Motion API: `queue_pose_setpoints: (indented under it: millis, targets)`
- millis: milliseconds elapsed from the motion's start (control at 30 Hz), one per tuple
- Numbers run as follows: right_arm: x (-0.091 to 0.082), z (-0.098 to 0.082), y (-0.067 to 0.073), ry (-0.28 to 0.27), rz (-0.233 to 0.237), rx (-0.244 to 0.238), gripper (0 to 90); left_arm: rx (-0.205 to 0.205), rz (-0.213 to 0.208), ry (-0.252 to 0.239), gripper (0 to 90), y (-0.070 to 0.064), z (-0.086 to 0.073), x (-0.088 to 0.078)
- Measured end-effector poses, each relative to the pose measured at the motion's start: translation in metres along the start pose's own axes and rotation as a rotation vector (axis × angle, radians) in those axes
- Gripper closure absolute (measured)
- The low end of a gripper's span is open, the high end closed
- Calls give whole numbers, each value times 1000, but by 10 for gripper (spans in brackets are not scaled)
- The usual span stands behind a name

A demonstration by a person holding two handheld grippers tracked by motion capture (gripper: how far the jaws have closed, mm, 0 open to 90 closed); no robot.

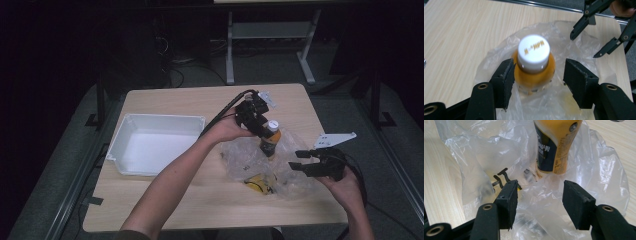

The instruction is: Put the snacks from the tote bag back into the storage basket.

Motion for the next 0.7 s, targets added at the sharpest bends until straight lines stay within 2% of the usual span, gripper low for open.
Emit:
queue_pose_setpoints:
  millis: [167, 367, 500, 600, 700]
  targets:
    - [-1, -1, -2, -2, -6, 4, 453, 20, -6, 18, 439, 3, 6, 5]
    - [0, -2, -3, 8, -9, -2, 449, 24, -49, 20, 497, 10, 8, 9]
    - [-1, -3, -5, -1, -11, 1, 448, 32, -62, 14, 520, 12, 8, 12]
    - [-2, -3, -5, -4, -12, 11, 448, 41, -52, 13, 573, 13, 7, 12]
    - [-2, -3, -5, -3, -13, 9, 448, 41, -56, 14, 578, 14, 8, 12]
Point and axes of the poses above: each handheld gripper's, and its own axes: x roughly forward along the jaws, z roughly out of its top, y roughly to its left, the point moved 2 cm from there along x, roughly forward along the jaws, and after that the axes turned 4 degrees about x, right-handed, at the moved point
